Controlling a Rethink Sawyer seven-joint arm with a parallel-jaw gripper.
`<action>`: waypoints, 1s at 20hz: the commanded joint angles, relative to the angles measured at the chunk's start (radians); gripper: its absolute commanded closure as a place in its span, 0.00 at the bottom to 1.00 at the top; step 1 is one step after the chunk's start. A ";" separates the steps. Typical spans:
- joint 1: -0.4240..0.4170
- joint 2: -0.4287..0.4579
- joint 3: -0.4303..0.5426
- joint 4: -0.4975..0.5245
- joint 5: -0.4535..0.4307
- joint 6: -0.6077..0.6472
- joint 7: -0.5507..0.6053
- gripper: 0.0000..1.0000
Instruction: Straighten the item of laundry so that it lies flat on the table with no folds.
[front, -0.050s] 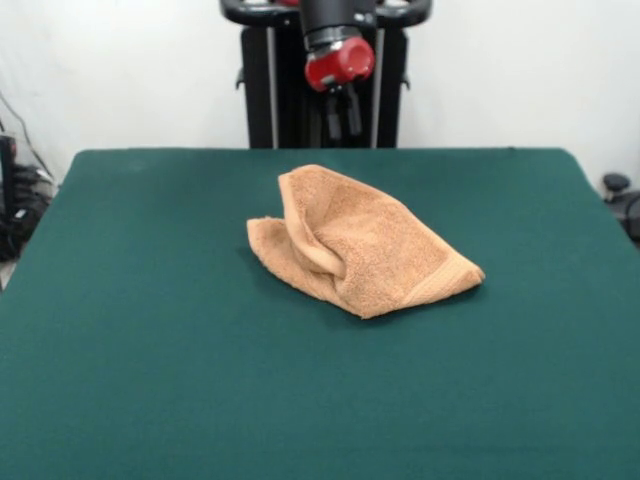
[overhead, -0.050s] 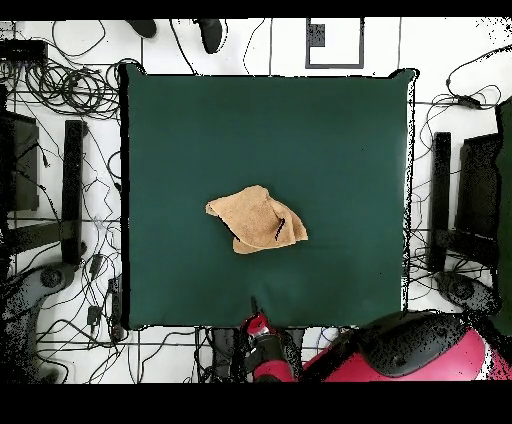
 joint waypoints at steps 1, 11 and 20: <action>0.016 0.029 0.123 -0.226 0.017 -0.050 0.139 0.00; 0.049 0.037 0.079 -0.169 0.098 -0.139 0.139 0.00; 0.053 0.091 0.095 -0.207 0.094 -0.160 0.140 0.00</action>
